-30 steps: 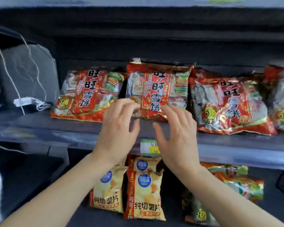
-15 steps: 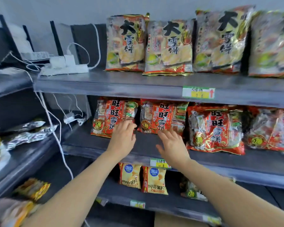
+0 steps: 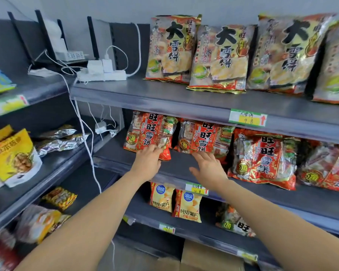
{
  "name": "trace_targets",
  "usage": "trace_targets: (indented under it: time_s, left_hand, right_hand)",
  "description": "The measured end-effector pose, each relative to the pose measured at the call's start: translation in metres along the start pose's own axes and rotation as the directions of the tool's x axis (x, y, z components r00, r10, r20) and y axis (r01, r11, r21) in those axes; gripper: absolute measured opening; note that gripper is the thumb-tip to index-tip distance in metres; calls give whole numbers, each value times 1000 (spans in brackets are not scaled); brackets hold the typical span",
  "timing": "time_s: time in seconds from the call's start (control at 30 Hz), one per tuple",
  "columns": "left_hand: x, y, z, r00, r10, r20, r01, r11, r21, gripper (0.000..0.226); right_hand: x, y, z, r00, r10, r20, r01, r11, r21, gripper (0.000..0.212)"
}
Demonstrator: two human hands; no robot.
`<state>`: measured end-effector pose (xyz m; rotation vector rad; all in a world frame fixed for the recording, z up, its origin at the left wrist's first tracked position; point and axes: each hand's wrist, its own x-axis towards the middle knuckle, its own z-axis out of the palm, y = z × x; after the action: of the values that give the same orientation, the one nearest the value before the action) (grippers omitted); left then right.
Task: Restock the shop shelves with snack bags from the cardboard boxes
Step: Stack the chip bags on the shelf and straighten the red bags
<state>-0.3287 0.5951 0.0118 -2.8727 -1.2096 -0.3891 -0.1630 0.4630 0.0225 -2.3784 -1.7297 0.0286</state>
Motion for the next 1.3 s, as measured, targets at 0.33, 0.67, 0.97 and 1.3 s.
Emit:
trace_targets:
  time_s: [0.33, 0.67, 0.97, 1.3]
  left_hand:
    - [72, -66, 68, 975, 65, 212, -44, 994, -105, 48]
    - [127, -112, 120, 952, 86, 295, 2, 958, -287, 70]
    - [171, -106, 152, 966, 36, 254, 38, 959, -282, 68]
    - [173, -117, 139, 977, 86, 193, -35, 967, -254, 67]
  right_hand:
    - [63, -12, 50, 977, 174, 122, -178, 984, 21, 60]
    - [121, -16, 82, 935, 321, 150, -329, 944, 29, 61]
    - [148, 0, 94, 904, 400, 149, -402, 915, -16, 61]
    - [158, -2, 93, 887, 419, 196, -411, 908, -83, 58]
